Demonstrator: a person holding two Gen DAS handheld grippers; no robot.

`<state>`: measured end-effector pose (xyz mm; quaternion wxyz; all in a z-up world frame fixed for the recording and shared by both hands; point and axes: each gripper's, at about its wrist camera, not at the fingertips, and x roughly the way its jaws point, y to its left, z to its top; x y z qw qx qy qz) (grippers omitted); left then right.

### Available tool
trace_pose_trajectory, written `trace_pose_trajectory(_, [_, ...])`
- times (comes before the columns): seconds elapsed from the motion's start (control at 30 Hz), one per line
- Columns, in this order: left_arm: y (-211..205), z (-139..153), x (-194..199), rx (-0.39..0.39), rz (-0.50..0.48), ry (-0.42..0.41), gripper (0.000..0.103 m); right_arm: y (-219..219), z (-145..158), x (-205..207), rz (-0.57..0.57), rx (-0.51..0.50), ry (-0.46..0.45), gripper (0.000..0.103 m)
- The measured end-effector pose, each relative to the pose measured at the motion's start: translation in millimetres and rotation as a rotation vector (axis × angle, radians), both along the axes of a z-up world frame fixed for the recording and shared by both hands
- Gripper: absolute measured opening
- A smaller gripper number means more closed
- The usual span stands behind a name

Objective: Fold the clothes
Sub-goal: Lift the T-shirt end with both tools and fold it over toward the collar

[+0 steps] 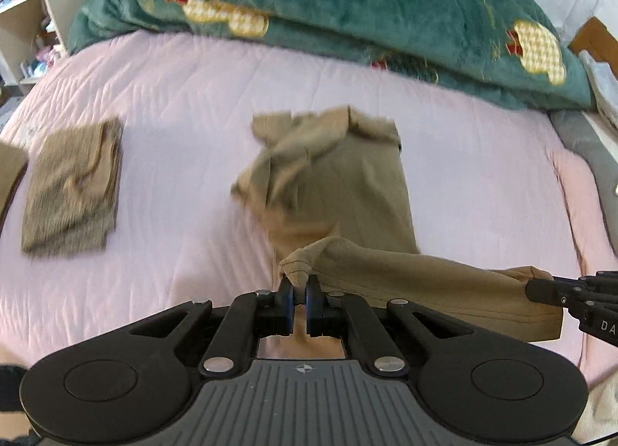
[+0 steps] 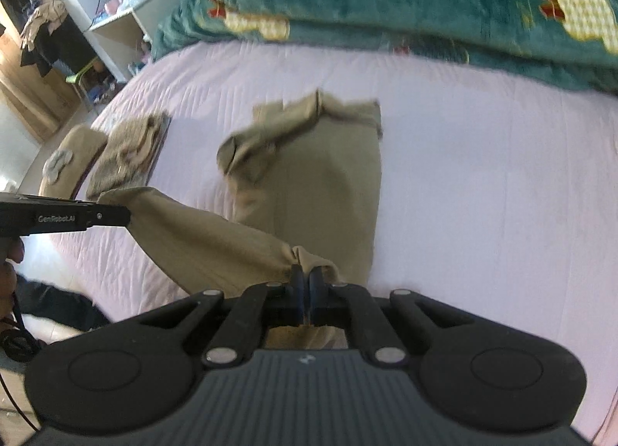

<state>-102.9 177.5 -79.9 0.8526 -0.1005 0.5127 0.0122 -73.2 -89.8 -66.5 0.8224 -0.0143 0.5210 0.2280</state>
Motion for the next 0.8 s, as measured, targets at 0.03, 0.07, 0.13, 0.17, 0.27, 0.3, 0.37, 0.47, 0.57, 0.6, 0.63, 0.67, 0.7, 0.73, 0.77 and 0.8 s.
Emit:
trace_pose_trajectory(0.03, [2,3,14,0.000,-0.002,-0.007,0.005,4,2,11,-0.001,-0.002,-0.012,0.003])
trace_pose_trajectory(0.07, [4,5,28,-0.001,-0.005,-0.013,0.005,8,2,21,-0.002,-0.008,-0.024,0.003])
trace_pose_trajectory(0.13, [9,6,57,-0.002,-0.013,-0.015,0.005,17,4,43,-0.011,-0.016,-0.042,0.003])
trace_pose_trajectory(0.17, [12,7,71,-0.002,-0.018,-0.015,0.005,22,3,54,-0.019,-0.019,-0.046,0.003])
trace_pose_trajectory(0.27, [20,5,111,-0.003,-0.031,-0.007,0.006,36,0,88,-0.043,-0.035,-0.054,0.003])
trace_pose_trajectory(0.3, [23,4,124,-0.007,-0.032,-0.003,0.006,41,-1,98,-0.051,-0.041,-0.057,0.003])
trace_pose_trajectory(0.37, [31,1,152,-0.012,-0.037,0.001,0.005,50,-4,119,-0.069,-0.052,-0.060,0.003])
trace_pose_trajectory(0.47, [41,-8,190,-0.021,-0.049,0.019,0.006,58,-9,149,-0.093,-0.064,-0.055,0.003])
trace_pose_trajectory(0.57, [48,-21,226,-0.022,-0.054,0.048,0.006,65,-19,181,-0.095,-0.079,-0.037,0.003])
trace_pose_trajectory(0.6, [50,-27,238,-0.022,-0.055,0.060,0.006,68,-23,191,-0.092,-0.086,-0.032,0.003])
trace_pose_trajectory(0.63, [51,-33,250,-0.019,-0.057,0.073,0.006,70,-29,201,-0.087,-0.094,-0.023,0.003])
trace_pose_trajectory(0.67, [52,-41,261,-0.012,-0.064,0.090,0.007,72,-35,210,-0.084,-0.098,-0.010,0.003])
trace_pose_trajectory(0.7, [52,-49,270,-0.004,-0.070,0.105,0.008,74,-41,220,-0.082,-0.103,0.004,0.003])
trace_pose_trajectory(0.73, [52,-57,279,0.004,-0.076,0.120,0.012,76,-50,229,-0.081,-0.110,0.020,0.003])
trace_pose_trajectory(0.77, [53,-65,288,0.012,-0.080,0.133,0.014,77,-59,238,-0.082,-0.118,0.037,0.004])
trace_pose_trajectory(0.8, [53,-72,295,0.016,-0.082,0.145,0.016,78,-67,245,-0.085,-0.129,0.050,0.005])
